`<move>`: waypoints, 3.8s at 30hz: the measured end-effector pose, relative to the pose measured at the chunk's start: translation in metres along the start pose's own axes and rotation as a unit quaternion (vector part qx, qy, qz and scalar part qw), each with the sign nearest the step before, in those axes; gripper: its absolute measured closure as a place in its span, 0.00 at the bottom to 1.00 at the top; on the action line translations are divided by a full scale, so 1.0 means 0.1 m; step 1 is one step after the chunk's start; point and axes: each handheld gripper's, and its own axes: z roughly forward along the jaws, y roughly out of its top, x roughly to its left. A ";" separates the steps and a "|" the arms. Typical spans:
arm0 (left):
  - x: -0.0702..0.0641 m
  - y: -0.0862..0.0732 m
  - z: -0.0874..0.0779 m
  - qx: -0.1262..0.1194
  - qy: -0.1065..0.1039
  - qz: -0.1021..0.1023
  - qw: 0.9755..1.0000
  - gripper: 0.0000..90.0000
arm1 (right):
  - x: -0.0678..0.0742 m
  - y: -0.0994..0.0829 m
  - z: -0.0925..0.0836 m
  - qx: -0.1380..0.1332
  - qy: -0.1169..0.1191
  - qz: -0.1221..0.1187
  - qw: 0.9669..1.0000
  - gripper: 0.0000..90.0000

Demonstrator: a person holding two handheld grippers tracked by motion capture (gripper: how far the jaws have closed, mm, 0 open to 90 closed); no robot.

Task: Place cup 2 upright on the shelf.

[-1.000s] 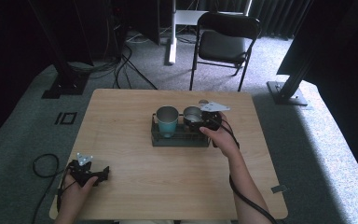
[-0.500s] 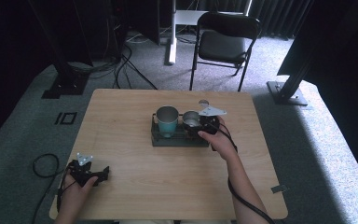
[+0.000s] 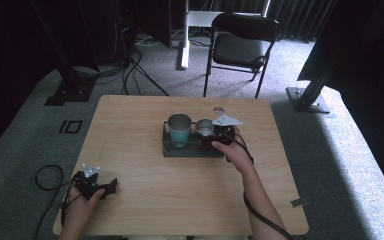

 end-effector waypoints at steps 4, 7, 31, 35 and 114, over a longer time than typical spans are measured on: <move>0.00 0.00 0.00 0.000 0.000 0.000 1.000 0.03 | 0.01 0.01 -0.02 0.006 -0.001 -0.012 1.000 0.13; 0.00 0.00 0.00 0.000 0.000 0.000 1.000 0.03 | 0.00 0.01 -0.05 0.006 0.000 -0.011 1.000 0.13; 0.00 0.00 0.00 0.000 0.000 0.000 1.000 0.03 | -0.13 -0.09 -0.39 -0.002 0.002 -0.001 1.000 0.12; 0.00 0.00 0.00 0.000 0.000 0.000 1.000 0.03 | -0.16 -0.13 -0.44 -0.001 -0.002 0.000 1.000 0.12; 0.00 0.00 0.00 0.000 0.000 0.001 1.000 0.03 | -0.31 -1.61 -1.40 0.075 -0.067 0.059 0.993 0.12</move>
